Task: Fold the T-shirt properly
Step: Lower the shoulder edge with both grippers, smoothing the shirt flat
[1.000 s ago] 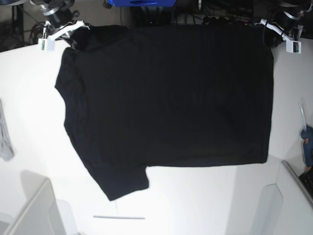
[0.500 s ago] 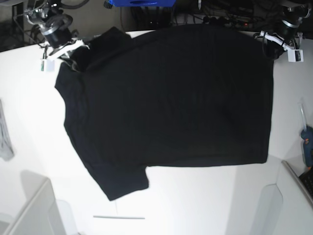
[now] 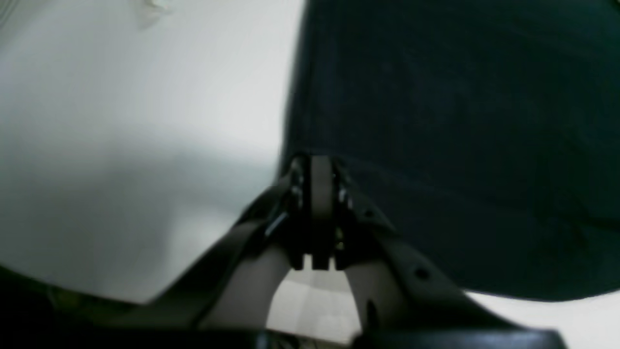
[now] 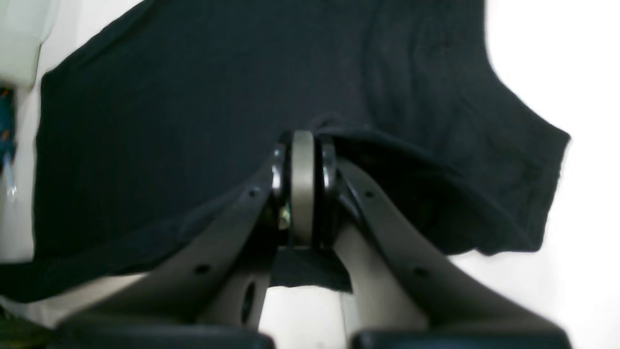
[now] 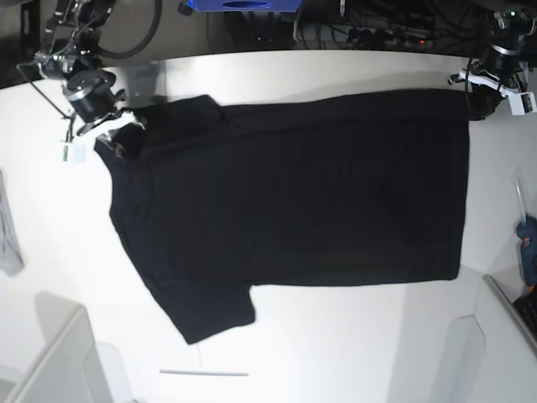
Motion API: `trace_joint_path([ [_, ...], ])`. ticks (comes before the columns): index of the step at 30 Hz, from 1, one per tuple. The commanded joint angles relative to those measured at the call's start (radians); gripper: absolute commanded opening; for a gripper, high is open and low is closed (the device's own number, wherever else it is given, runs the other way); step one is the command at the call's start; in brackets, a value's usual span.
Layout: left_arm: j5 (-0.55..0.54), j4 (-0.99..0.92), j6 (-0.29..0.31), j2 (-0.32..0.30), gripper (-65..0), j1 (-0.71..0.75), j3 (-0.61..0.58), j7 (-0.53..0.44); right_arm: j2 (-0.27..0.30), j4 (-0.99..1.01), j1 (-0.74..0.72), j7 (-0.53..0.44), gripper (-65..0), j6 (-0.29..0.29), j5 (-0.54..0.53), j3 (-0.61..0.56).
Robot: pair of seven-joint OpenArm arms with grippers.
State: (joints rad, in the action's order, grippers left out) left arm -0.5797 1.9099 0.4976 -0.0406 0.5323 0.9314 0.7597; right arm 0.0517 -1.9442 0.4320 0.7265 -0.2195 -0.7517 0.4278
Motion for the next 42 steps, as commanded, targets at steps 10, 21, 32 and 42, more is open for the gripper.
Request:
trace_joint_path([
  [10,-0.013,-0.023,-0.001,-0.017,-65.0,-0.047,0.004,-0.019,0.009,0.044,-0.055,-0.018,-65.0,-0.004,-0.013,-0.002],
  [21,0.071,-0.054,-0.001,-0.017,-65.0,-0.162,0.007,0.096,0.009,0.099,-0.155,0.057,-65.0,-0.004,0.002,-0.004],
  [32,0.092,-0.080,-0.003,-0.017,-65.0,-0.206,0.004,0.097,0.000,0.187,-0.253,0.083,-65.0,-0.004,0.103,-0.050],
  [42,0.169,-0.132,0.000,-0.018,-65.0,-0.285,0.002,0.097,0.003,0.299,-0.304,0.078,-65.0,-0.004,0.105,-0.051],
])
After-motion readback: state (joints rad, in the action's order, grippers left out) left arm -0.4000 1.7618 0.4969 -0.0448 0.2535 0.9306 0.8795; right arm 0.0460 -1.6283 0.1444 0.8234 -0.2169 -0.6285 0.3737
